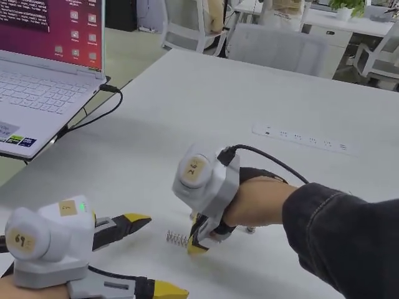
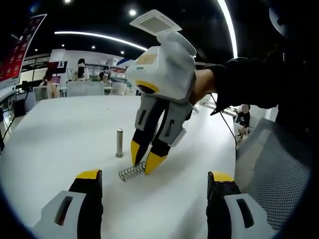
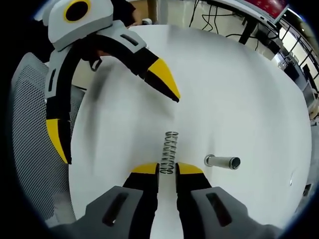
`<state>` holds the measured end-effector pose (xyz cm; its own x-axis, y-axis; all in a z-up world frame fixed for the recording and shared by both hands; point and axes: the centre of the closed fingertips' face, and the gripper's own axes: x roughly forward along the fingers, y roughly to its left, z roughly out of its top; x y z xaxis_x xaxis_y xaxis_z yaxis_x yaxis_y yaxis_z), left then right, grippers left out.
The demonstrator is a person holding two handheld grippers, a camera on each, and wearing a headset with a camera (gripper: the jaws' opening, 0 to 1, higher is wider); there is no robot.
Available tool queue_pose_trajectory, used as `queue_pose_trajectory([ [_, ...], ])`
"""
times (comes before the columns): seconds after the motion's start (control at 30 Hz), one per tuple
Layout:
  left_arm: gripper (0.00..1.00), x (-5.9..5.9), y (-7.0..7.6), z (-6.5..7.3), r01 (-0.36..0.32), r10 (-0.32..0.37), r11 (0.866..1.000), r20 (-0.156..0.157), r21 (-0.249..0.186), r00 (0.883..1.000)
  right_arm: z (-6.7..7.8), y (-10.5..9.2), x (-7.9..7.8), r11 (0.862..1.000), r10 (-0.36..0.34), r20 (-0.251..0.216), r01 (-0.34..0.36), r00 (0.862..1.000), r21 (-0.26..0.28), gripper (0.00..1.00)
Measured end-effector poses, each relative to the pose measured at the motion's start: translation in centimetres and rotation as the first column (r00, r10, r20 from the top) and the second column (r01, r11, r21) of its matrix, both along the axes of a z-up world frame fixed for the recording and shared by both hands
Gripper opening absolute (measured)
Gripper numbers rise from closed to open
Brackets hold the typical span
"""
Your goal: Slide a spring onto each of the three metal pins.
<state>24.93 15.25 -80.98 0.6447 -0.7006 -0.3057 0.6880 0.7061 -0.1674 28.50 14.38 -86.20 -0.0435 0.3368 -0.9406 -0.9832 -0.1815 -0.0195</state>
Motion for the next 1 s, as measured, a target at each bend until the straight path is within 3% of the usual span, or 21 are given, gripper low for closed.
queue_pose_trajectory([
  [1.0, 0.82, 0.35, -0.23, -0.18, 0.008, -0.008, 1.0, -0.005, 0.012, 1.0, 0.33, -0.46, -0.23, 1.0, -0.008, 0.006, 0.008, 1.0, 0.006, 0.08],
])
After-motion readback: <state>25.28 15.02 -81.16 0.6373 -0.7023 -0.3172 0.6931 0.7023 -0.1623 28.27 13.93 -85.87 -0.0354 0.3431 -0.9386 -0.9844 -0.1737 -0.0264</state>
